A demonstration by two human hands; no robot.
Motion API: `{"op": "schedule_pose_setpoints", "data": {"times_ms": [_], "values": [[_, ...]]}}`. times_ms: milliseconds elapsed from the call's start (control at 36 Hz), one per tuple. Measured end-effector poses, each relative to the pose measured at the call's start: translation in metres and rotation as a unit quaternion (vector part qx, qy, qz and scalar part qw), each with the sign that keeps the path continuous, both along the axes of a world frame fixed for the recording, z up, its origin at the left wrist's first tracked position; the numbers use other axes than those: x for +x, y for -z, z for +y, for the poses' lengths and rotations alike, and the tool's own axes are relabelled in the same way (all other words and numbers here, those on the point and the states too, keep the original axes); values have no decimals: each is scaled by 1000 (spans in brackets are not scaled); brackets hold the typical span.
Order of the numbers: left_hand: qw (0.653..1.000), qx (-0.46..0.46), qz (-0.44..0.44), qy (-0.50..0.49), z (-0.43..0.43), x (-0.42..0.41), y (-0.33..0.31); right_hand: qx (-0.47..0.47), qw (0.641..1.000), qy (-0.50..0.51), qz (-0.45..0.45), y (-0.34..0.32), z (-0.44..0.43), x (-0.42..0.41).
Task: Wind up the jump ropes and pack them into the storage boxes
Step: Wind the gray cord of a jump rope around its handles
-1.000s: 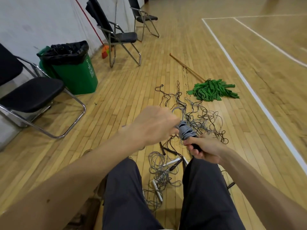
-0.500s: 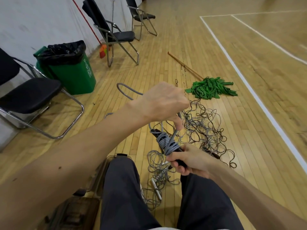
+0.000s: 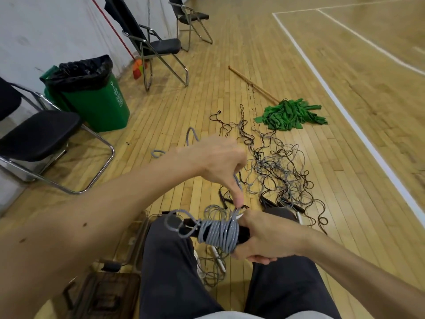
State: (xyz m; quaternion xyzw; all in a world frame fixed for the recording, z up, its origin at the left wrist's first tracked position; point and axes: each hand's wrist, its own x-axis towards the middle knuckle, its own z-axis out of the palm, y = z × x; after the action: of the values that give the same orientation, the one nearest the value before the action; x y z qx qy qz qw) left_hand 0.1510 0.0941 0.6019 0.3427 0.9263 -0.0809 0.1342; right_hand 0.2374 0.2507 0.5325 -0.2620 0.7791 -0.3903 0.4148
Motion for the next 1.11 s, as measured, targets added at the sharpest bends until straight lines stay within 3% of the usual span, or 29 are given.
{"op": "schedule_pose_setpoints", "data": {"times_ms": [111, 278, 417, 528, 556, 611, 639, 750, 861, 1028, 1111], "values": [[983, 132, -106, -73, -5, -1, 14, -32, 999, -12, 6, -9, 10, 4], [889, 316, -290, -160, -15, 0, 39, -121, 993, -8, 4, -18, 21, 3], [854, 271, -273, -351, -67, -52, 174, -196, 979, 51, -20, -19, 26, -9], [838, 314, -326, -306, -39, 10, 129, -197, 971, 135, -14, -14, 32, -24], [819, 343, -347, -302, -16, 34, 92, -188, 970, 153, -10, -11, 33, -28], [779, 431, -346, -296, -18, 35, 107, -172, 969, 179, -3, -6, 36, -36], [776, 436, -346, -297, -21, 38, 111, -166, 968, 186, 1, -3, 37, -39], [797, 401, -335, -301, -20, 50, 108, -162, 965, 206, 11, 10, 38, -47], [790, 409, -328, -316, -20, 58, 117, -147, 958, 245, 20, 27, 41, -59], [894, 293, -205, -269, -19, 64, 118, -82, 960, 266, 27, 60, 48, -72], [919, 242, -183, -253, -18, 66, 114, -72, 958, 278, 18, 69, 48, -76]]}}
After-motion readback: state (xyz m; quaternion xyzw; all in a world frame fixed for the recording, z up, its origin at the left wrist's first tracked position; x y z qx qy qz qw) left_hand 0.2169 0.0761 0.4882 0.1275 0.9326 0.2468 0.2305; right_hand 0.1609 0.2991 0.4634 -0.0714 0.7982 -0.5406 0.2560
